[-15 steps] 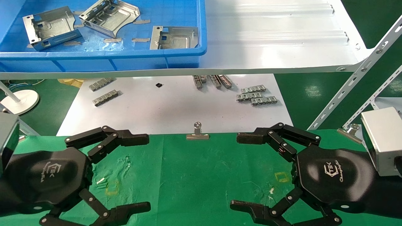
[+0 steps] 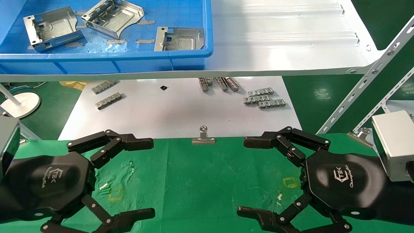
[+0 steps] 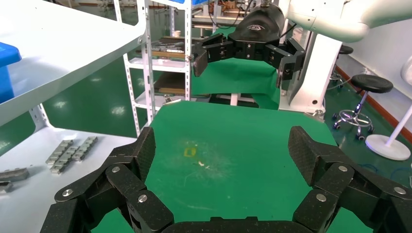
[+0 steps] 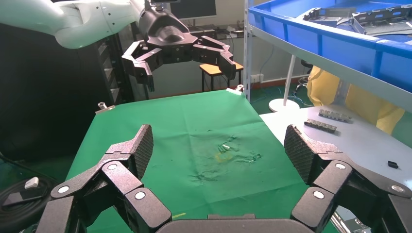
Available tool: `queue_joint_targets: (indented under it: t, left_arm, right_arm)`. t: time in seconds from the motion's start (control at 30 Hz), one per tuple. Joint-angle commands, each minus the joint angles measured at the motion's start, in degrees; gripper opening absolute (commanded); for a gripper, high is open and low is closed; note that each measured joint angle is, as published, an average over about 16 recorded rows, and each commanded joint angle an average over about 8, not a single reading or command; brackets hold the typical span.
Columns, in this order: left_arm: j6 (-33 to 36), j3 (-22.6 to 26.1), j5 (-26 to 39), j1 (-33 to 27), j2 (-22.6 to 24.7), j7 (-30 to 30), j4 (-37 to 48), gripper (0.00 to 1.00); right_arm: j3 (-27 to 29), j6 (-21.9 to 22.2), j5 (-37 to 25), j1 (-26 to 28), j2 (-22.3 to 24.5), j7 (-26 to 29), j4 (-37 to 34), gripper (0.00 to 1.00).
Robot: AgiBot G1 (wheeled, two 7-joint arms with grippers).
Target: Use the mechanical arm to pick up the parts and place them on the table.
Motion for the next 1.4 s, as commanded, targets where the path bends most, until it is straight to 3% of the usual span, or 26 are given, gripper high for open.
queue_joint_targets:
  t: [0.03,1.4]
  left_arm:
    - [0.0,0.0,0.0,0.0,0.0,0.0,0.0,1.00]
    - [0.0,0.0,0.0,0.0,0.0,0.0,0.0,1.00]
  right_arm:
    - [0.0,0.0,0.0,0.0,0.0,0.0,0.0,1.00]
    - [0.0,0.0,0.0,0.0,0.0,0.0,0.0,1.00]
